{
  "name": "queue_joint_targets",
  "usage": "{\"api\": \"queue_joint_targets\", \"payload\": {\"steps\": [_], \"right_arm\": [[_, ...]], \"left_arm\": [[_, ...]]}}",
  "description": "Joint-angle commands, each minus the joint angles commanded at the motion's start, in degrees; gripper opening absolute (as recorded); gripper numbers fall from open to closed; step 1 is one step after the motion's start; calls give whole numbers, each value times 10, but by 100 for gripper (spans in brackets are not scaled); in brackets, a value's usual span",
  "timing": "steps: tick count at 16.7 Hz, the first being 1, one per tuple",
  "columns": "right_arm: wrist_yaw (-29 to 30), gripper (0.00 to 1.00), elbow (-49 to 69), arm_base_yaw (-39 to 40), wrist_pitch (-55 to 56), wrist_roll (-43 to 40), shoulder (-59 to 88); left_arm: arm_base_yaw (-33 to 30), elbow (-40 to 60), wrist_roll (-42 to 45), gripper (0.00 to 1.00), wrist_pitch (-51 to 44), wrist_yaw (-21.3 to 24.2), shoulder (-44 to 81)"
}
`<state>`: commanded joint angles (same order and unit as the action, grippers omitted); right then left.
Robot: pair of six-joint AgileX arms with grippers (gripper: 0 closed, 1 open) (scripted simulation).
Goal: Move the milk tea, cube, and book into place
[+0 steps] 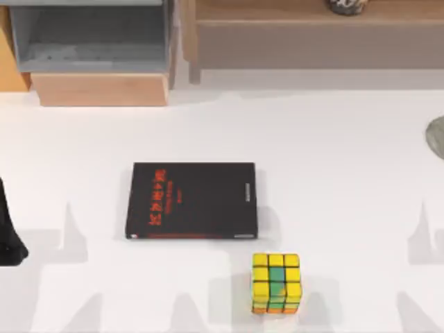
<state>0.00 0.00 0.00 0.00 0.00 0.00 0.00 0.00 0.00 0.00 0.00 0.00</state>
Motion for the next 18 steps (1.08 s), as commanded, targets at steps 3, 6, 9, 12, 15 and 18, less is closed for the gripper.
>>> {"api": "queue_joint_targets", "payload": {"steps": [3,6,9,12,15,18], "right_arm": [[2,100,5,2,4,0,6],[18,100,49,17,38,2,60],[47,100,122,42,93,2,170],[83,100,210,73,159,1,330],[122,100,304,108,228,0,516],[160,100,396,143,297,-1,703]], "left_arm": [[0,0,0,100,0,0,0],[0,0,0,100,0,0,0],[0,0,0,100,0,0,0],[0,0,0,100,0,0,0],[0,0,0,100,0,0,0],[0,0,0,100,0,0,0]]}}
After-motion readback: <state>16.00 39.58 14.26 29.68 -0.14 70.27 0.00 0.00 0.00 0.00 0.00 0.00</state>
